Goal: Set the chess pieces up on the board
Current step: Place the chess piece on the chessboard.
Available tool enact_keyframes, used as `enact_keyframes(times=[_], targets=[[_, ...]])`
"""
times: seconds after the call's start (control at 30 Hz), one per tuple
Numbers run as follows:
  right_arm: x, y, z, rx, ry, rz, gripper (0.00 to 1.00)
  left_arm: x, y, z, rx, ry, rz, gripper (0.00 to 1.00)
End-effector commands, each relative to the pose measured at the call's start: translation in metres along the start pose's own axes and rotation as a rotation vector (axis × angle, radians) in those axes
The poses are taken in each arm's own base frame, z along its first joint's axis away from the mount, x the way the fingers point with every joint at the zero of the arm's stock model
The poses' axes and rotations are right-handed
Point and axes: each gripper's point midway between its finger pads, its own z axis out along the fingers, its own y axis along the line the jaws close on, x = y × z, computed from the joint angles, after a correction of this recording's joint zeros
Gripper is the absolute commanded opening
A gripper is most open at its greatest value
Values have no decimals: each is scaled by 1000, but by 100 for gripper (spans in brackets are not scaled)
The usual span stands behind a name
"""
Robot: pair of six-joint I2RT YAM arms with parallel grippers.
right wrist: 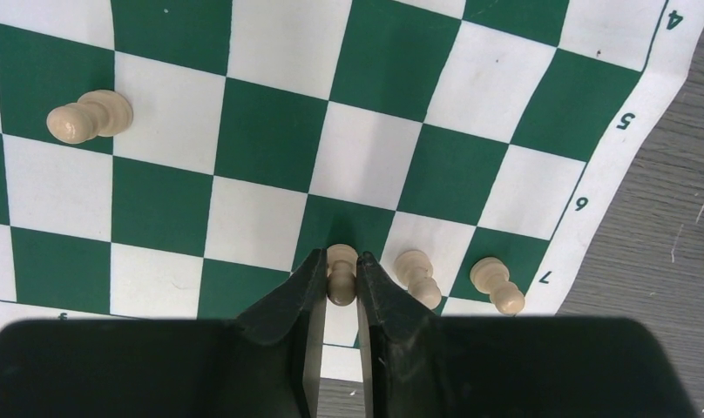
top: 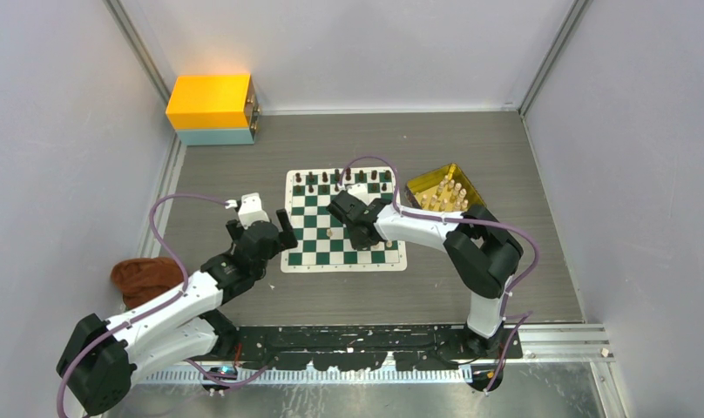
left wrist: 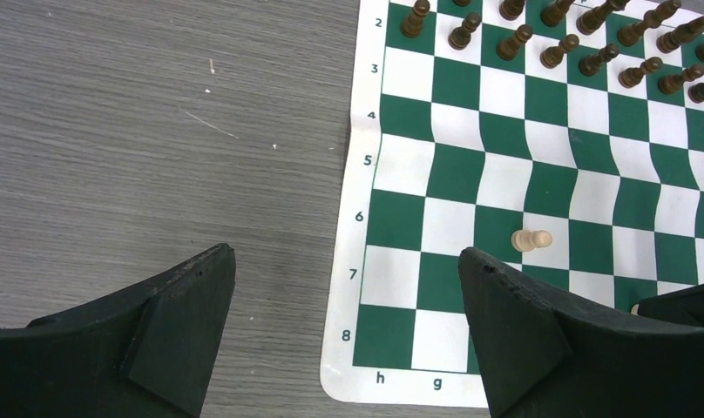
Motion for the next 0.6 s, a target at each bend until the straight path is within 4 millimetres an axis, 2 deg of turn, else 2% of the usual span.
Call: enact_keyframes(times=[0.0, 0.17, 0.33, 0.47, 0.57], targets=[[-15, 4, -11, -17, -65, 30, 27, -11, -3, -1, 8, -42, -42, 99], [-14, 4, -10, -19, -62, 29, 35, -10, -2, -1, 8, -40, -42, 99], [-14, 5, -10, -22, -62, 29, 37, -9, -2, -1, 7, -37, -41, 99], [-22, 7, -17, -32, -80, 20, 37, -10, -2, -1, 7, -40, -42, 99], [-35, 11, -25, -40, -104, 5, 38, -10, -2, -1, 8, -41, -43, 99]])
